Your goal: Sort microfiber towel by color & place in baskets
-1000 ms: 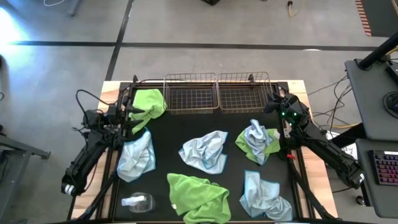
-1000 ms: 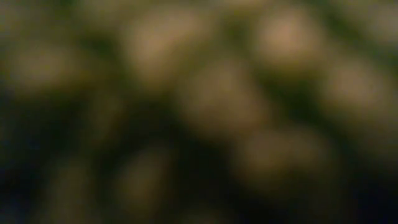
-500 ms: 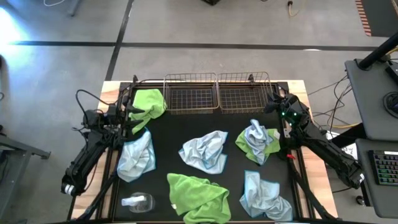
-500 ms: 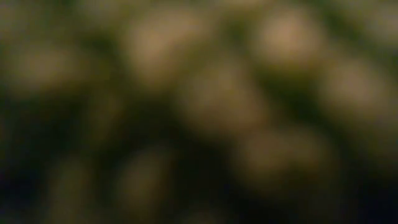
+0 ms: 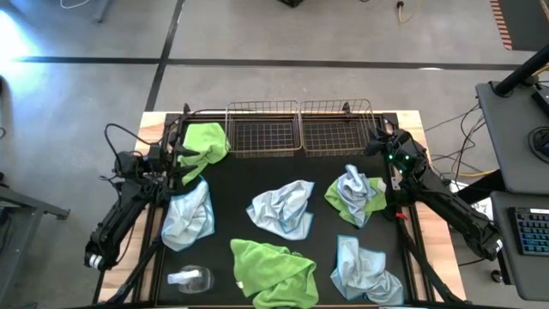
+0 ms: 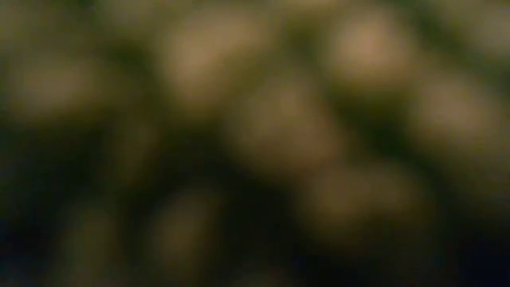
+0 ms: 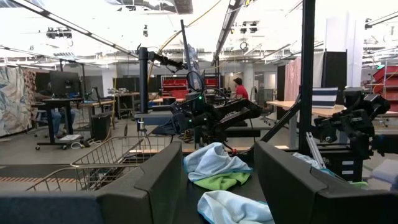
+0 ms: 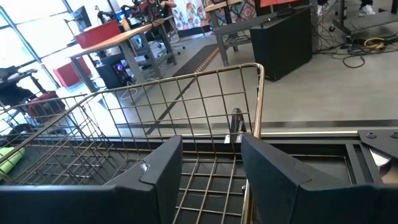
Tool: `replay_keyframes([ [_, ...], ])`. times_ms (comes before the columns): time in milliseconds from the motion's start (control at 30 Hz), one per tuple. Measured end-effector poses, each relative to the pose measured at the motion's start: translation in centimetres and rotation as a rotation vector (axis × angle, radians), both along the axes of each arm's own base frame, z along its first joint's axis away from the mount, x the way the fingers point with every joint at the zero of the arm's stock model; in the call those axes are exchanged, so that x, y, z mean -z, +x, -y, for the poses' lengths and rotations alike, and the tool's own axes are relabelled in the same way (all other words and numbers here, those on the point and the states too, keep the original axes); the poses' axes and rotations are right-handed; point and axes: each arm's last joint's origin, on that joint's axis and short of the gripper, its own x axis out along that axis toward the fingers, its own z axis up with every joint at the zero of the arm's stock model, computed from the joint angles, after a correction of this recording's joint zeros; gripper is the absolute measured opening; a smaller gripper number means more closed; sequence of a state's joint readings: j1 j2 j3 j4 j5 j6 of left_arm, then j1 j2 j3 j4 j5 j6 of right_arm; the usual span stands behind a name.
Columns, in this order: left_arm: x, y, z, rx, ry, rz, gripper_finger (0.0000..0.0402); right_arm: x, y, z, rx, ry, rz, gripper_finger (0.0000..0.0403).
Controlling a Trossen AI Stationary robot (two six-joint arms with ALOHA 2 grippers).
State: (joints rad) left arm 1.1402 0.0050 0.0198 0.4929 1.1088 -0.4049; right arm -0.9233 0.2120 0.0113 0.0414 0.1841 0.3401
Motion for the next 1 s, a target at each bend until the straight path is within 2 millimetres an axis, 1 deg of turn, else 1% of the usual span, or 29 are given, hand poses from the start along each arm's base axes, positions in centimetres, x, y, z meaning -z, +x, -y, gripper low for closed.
replay_keyframes([
  [567,0.01,0.0,-0.01,-0.001,-0.001,0.0,0.0185,-0.01,0.0,0.0,0.0,-0.001,-0.001,0.016],
  [800,0.0,0.0,-0.01,-0.002,0.003,0.001,0.0185,-0.38,0.01,0.05,0.005,-0.037,0.014,0.016],
  [867,0.0,0.0,-0.01,0.001,-0.016,0.001,0.0185,-0.37,0.01,0.05,0.005,-0.035,0.016,0.016],
  [933,0.0,0.0,-0.01,0.013,-0.072,0.0,0.0185,-0.43,0.02,0.05,0.006,-0.039,0.021,0.016],
  [1000,-0.05,-0.01,-0.1,-0.015,-0.096,0.018,0.0185,-0.49,0.03,0.05,0.003,-0.044,0.027,0.016],
])
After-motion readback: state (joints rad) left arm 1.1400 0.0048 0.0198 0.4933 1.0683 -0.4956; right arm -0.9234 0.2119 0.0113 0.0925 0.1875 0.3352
